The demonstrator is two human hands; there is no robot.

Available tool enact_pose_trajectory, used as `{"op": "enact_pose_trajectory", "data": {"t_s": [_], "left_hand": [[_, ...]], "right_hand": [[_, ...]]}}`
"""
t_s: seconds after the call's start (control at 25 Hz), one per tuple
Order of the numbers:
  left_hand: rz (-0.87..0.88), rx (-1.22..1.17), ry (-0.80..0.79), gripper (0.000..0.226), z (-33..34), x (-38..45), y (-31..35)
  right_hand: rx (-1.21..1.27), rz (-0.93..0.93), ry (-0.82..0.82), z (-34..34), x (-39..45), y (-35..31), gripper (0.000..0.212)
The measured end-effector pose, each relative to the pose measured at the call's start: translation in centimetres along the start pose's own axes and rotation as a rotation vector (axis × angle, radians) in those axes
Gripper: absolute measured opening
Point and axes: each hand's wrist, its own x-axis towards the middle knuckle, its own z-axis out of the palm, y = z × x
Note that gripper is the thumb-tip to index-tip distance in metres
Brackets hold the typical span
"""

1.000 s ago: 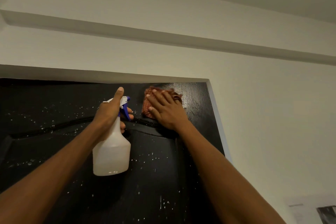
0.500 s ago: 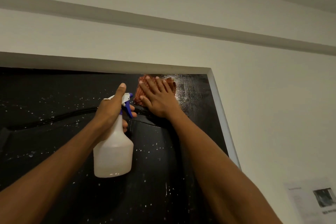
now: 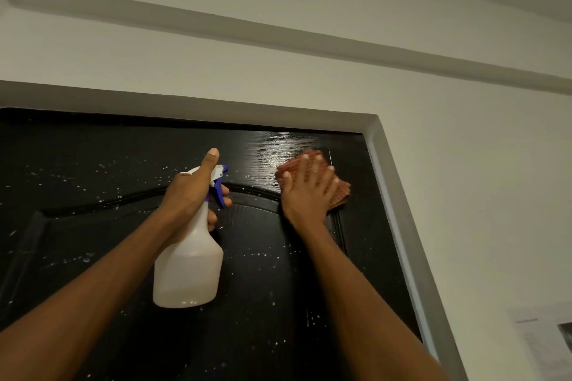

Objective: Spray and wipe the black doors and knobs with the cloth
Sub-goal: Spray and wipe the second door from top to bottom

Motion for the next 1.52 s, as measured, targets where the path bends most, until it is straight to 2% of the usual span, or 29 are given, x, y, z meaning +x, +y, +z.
{"op": "enact_pose_trajectory", "data": {"t_s": [0.12, 0.16, 0.2, 0.24, 0.28, 0.36, 0.4, 0.44, 0.52, 0.68, 0.76, 0.84, 0.92, 1.04, 1.12, 1.2, 1.24, 1.32, 1.44, 1.52], "left_hand": [[0.001, 0.048, 0.038, 0.072, -1.9, 0.8, -0.9], [-0.001, 0.062, 0.046, 0.072, -2.7, 0.9, -1.2], [-0.006, 0.07, 0.048, 0.074, -3.5, 1.0, -1.4], [-0.011, 0.074, 0.05, 0.075, -4.5, 1.1, -1.7], [-0.017, 0.08, 0.053, 0.076, -5.3, 1.2, -1.9], [-0.023, 0.092, 0.07, 0.078, -6.9, 1.4, -2.0], [-0.019, 0.098, 0.08, 0.078, -7.8, 1.7, -2.0], [-0.011, 0.103, 0.09, 0.078, -8.5, 2.0, -1.8], [0.017, 0.121, 0.119, 0.075, -9.8, 2.5, -1.5], [0.005, 0.148, 0.152, 0.073, -11.4, 2.8, -2.2], [-0.015, 0.143, 0.156, 0.07, -11.8, 2.6, -3.3], [-0.05, 0.141, 0.156, 0.074, -12.1, 2.5, -4.1], [-0.066, 0.132, 0.154, 0.08, -12.2, 2.6, -4.3], [-0.056, 0.134, 0.138, 0.081, -11.5, 2.8, -3.9], [-0.043, 0.144, 0.129, 0.08, -10.8, 2.9, -3.6], [-0.024, 0.148, 0.161, 0.078, -10.7, 3.0, -3.5], [-0.017, 0.149, 0.192, 0.077, -11.0, 3.1, -3.5], [-0.023, 0.153, 0.248, 0.076, -11.7, 3.2, -4.0], [-0.045, 0.157, 0.28, 0.072, -12.6, 2.7, -5.4], [-0.057, 0.185, 0.317, 0.071, -12.6, 2.0, -6.0]], "right_hand": [[-0.193, -0.608, -0.14, 1.1, 1.1, -2.5, 0.069], [-0.227, -0.706, -0.146, 0.9, 2.0, -2.0, 0.068], [-0.214, -0.668, -0.097, 0.8, 2.6, -1.1, 0.066], [-0.162, -0.502, -0.007, 0.8, 3.0, -0.4, 0.066], [-0.087, -0.251, 0.078, 0.9, 3.3, 0.0, 0.066], [0.039, 0.188, 0.112, 0.6, 3.9, -1.2, 0.068], [0.061, 0.273, 0.105, 0.8, 4.2, -3.1, 0.07], [0.058, 0.261, 0.096, 1.1, 4.5, -5.0, 0.071], [0.036, 0.063, 0.044, 2.4, 4.6, -9.5, 0.071], [-0.105, -0.449, -0.079, 4.9, 3.1, -16.6, 0.069], [-0.205, -0.743, -0.179, 4.8, 2.6, -17.5, 0.067], [-0.246, -0.88, -0.221, 4.4, 2.8, -15.4, 0.066], [-0.224, -0.769, -0.15, 3.7, 3.9, -11.4, 0.067], [-0.075, -0.211, 0.031, 2.0, 5.2, -4.5, 0.071], [0.007, 0.136, 0.068, 0.8, 5.5, -2.7, 0.073], [0.045, 0.268, 0.078, 1.0, 5.7, -4.7, 0.074], [0.055, 0.245, 0.078, 1.6, 5.8, -7.0, 0.075], [0.053, 0.058, 0.021, 3.1, 5.4, -12.1, 0.074], [-0.086, -0.431, -0.087, 6.0, 2.2, -18.5, 0.071], [-0.166, -0.714, -0.193, 6.4, 0.4, -19.4, 0.067]]}}
